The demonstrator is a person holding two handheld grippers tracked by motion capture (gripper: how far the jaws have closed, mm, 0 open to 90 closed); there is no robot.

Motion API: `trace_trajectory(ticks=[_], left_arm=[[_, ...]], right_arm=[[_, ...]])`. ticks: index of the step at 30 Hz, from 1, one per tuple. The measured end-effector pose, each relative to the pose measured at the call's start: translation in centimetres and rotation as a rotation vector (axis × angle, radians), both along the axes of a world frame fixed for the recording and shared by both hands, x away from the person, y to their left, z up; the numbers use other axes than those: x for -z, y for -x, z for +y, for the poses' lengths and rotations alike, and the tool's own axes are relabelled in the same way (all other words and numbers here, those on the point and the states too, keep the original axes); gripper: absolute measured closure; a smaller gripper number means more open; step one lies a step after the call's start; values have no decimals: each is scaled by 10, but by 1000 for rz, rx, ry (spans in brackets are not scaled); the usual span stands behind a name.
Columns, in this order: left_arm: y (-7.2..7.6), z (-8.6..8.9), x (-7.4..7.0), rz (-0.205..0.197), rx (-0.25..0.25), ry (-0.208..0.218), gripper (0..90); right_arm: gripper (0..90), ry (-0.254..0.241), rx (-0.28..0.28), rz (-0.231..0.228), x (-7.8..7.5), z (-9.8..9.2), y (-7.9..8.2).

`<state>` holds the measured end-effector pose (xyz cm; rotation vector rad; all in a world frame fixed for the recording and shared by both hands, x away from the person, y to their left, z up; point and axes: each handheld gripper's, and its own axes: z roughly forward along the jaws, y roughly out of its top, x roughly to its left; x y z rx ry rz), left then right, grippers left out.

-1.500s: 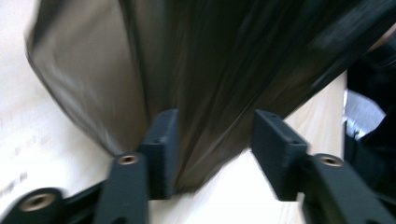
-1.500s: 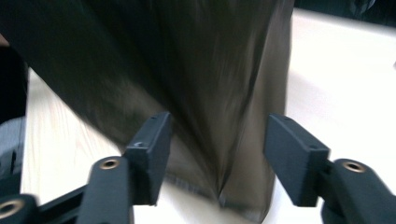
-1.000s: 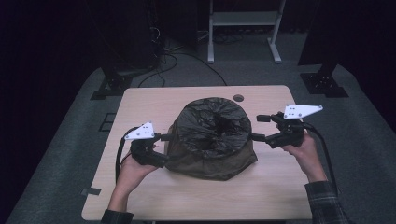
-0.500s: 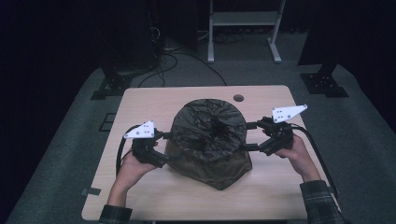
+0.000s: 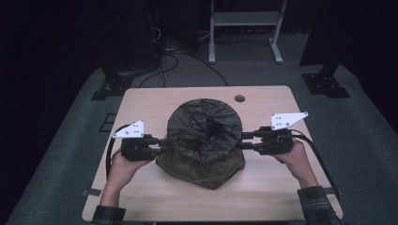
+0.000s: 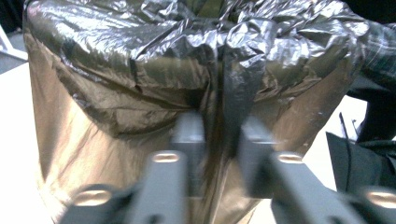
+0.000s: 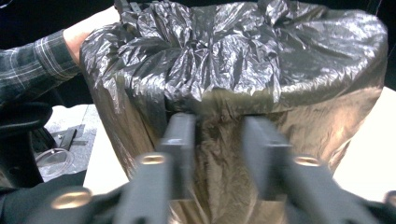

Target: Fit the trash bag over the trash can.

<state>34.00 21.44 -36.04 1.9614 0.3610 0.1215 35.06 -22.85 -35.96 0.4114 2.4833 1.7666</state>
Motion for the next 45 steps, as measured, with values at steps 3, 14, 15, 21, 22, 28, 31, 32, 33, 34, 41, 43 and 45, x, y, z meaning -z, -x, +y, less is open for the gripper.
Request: trace_trajectory(ticks=[3,14,15,21,22,28,31,32,33,34,41,43,45], left_arm=[[-2,-3,1,36,4,-18,895],[-1,0,21,94,-39,-88,810],[-1,0,21,94,-39,-88,746],[11,21,1,44,-77,-23,524],[11,21,1,44,-77,-23,500],[15,21,-28,21,-47,15,393],[13,16,-39,8,-51,24,328],[13,16,-39,8,-51,24,297],[11,13,-46,1,-61,28,270],[10,11,-49,-2,-66,36,252],[4,-4,-69,-20,-85,36,72],[1,-12,-77,-30,-87,35,22],[-1,-19,-82,-39,-83,19,6]], right_arm=[[855,17,13,40,0,2,1],[900,77,26,133,20,1,0],[900,77,26,133,20,1,0],[438,29,51,95,14,-7,3],[365,24,53,83,13,-9,4],[182,-14,90,12,6,-13,3],[129,-35,103,-9,3,-14,0],[129,-35,103,-9,3,-14,0],[109,-26,118,-23,1,-14,-2],[109,-18,123,-28,0,-14,-3],[108,14,73,-37,-3,-6,-6],[108,25,64,-40,-3,-3,-6],[108,32,55,-33,-3,-1,-6]])
